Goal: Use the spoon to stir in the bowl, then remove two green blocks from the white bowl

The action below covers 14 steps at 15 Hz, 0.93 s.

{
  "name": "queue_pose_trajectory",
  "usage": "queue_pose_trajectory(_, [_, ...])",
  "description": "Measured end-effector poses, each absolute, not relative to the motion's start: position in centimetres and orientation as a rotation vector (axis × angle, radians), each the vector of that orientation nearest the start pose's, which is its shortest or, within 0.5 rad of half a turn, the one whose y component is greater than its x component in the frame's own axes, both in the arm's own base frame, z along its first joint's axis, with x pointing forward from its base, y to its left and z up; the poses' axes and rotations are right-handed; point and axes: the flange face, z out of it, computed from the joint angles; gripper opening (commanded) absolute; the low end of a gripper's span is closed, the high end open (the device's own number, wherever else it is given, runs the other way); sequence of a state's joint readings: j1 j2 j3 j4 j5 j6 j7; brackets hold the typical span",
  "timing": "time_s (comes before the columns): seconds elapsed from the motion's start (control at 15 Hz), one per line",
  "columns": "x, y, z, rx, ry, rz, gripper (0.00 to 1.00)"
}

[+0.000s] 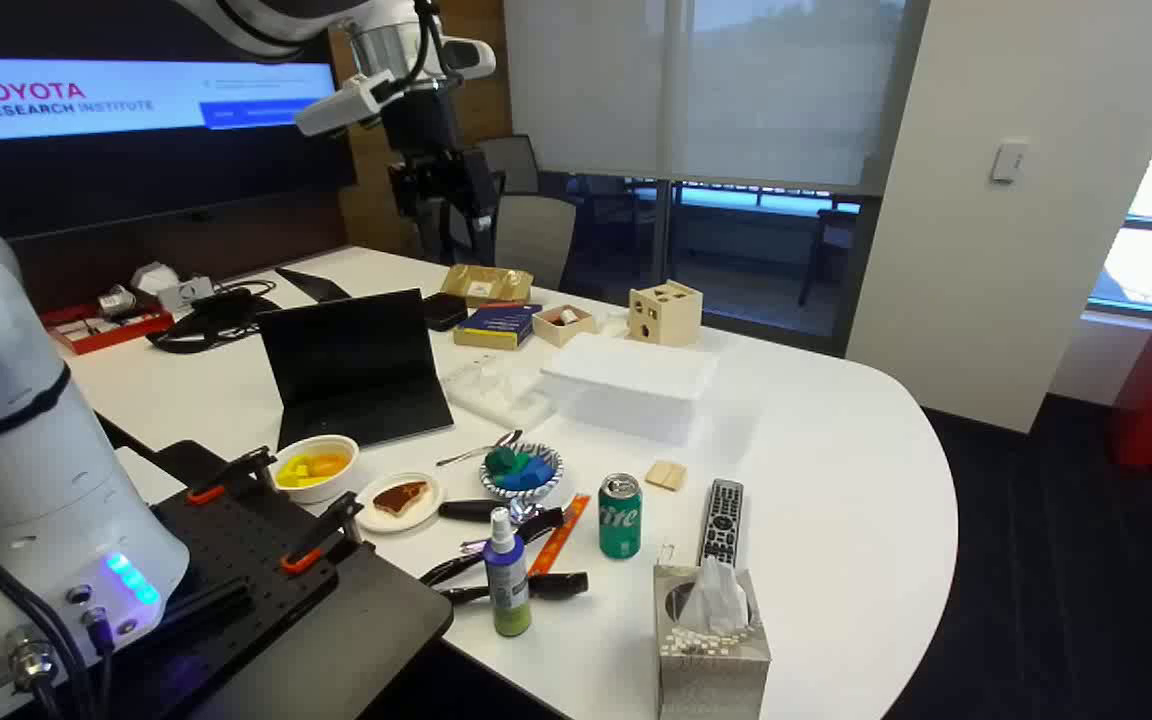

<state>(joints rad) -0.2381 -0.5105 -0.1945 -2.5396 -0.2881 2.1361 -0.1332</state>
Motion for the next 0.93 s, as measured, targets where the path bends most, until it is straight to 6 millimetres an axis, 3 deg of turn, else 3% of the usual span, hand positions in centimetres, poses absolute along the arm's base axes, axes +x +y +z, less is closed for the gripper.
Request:
queue_pose_trajectory(0.2, [36.0,-18.0,45.1,-3.303,0.233,-0.108,1.00])
queue_pose_trajectory(0.4, [39.7,-15.9,42.0,-3.245,0.250,-0.210,1.00])
queue_pose_trajectory(0.67, [45.6,-9.5,35.0,-3.220,0.237,-0.300,1.00])
queue_pose_trajectory(0.93, [50.0,-2.3,28.1,-3.166,0.263,-0.296,1.00])
